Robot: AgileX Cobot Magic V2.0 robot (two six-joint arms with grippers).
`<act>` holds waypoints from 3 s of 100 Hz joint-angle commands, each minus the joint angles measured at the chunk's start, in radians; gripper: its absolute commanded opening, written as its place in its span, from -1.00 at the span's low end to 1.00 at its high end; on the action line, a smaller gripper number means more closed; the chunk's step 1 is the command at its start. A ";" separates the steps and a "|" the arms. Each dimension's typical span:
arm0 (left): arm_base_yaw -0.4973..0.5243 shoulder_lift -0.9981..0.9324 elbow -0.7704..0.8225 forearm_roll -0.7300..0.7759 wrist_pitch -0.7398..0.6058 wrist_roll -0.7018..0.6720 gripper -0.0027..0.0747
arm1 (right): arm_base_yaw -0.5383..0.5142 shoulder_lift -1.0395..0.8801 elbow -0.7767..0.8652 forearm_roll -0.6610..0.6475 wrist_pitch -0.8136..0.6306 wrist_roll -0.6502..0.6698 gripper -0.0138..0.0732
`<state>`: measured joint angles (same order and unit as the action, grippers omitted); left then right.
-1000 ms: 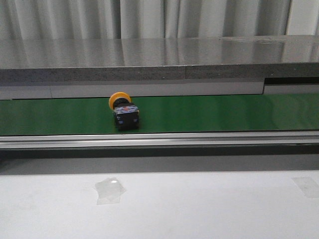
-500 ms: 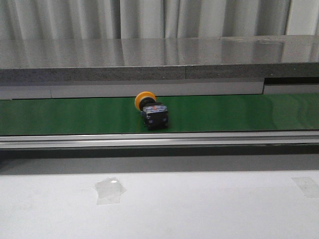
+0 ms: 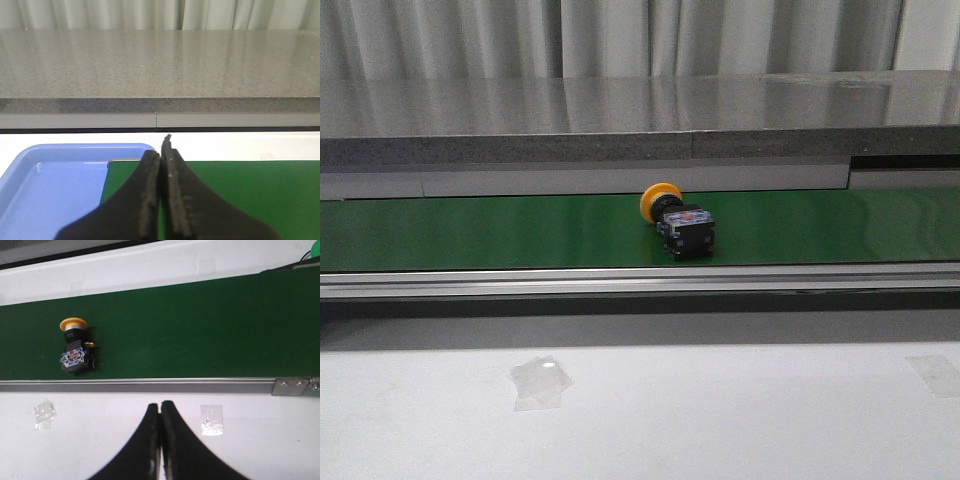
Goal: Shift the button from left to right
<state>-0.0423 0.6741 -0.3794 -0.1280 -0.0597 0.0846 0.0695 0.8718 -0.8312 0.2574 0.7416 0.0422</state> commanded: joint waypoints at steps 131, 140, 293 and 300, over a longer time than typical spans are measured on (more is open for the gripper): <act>-0.009 0.004 -0.030 -0.009 -0.082 -0.003 -0.98 | 0.090 0.680 -0.357 -0.019 -0.060 -0.341 0.70; -0.009 0.004 -0.030 -0.009 -0.082 -0.003 -0.98 | 0.089 0.706 -0.361 -0.024 -0.061 -0.341 0.70; -0.009 0.004 -0.030 -0.009 -0.082 -0.003 -0.98 | -0.229 0.769 -0.753 -0.118 0.307 -0.272 -0.23; -0.009 0.004 -0.030 -0.009 -0.082 -0.003 -0.98 | -0.297 0.769 -0.753 -0.116 0.303 -0.273 -0.23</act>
<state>-0.0423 0.6741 -0.3794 -0.1280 -0.0597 0.0846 -0.1605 1.6941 -1.5498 0.1379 1.0704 -0.2280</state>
